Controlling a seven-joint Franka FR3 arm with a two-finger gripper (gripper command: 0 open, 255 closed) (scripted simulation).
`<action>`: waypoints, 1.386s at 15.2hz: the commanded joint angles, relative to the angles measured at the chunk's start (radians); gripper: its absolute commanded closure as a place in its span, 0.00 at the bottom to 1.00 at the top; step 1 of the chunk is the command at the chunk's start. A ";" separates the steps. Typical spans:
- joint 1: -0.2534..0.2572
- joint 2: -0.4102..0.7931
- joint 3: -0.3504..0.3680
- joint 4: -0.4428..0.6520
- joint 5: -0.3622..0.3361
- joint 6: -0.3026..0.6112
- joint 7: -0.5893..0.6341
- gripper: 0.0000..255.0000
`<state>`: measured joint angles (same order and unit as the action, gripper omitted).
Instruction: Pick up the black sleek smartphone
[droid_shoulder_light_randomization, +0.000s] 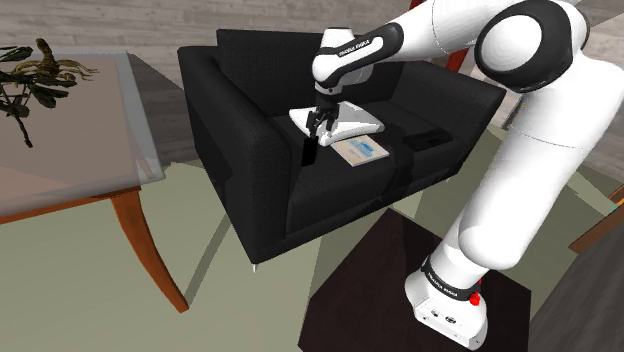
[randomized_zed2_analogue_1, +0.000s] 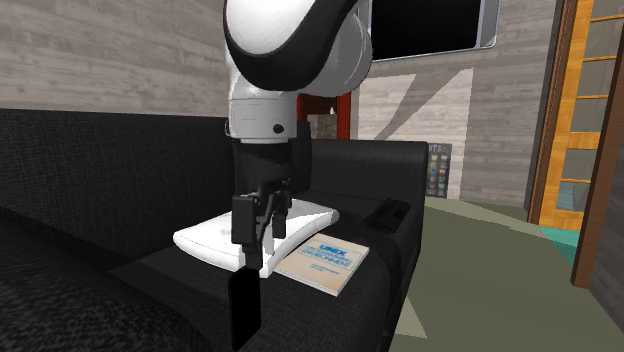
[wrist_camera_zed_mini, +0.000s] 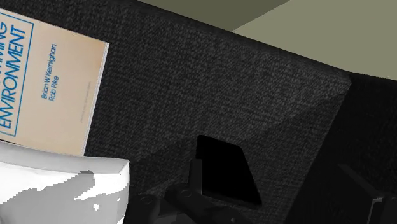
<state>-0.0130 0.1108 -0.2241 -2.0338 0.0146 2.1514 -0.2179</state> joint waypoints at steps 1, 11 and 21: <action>-0.009 0.087 -0.001 0.074 0.026 0.013 -0.015 0.00; -0.030 0.241 0.007 0.136 0.072 0.103 -0.041 0.00; -0.030 0.241 0.008 0.130 0.072 0.109 -0.040 1.00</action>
<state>-0.0426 0.3512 -0.2164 -1.9034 0.0869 2.2603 -0.2582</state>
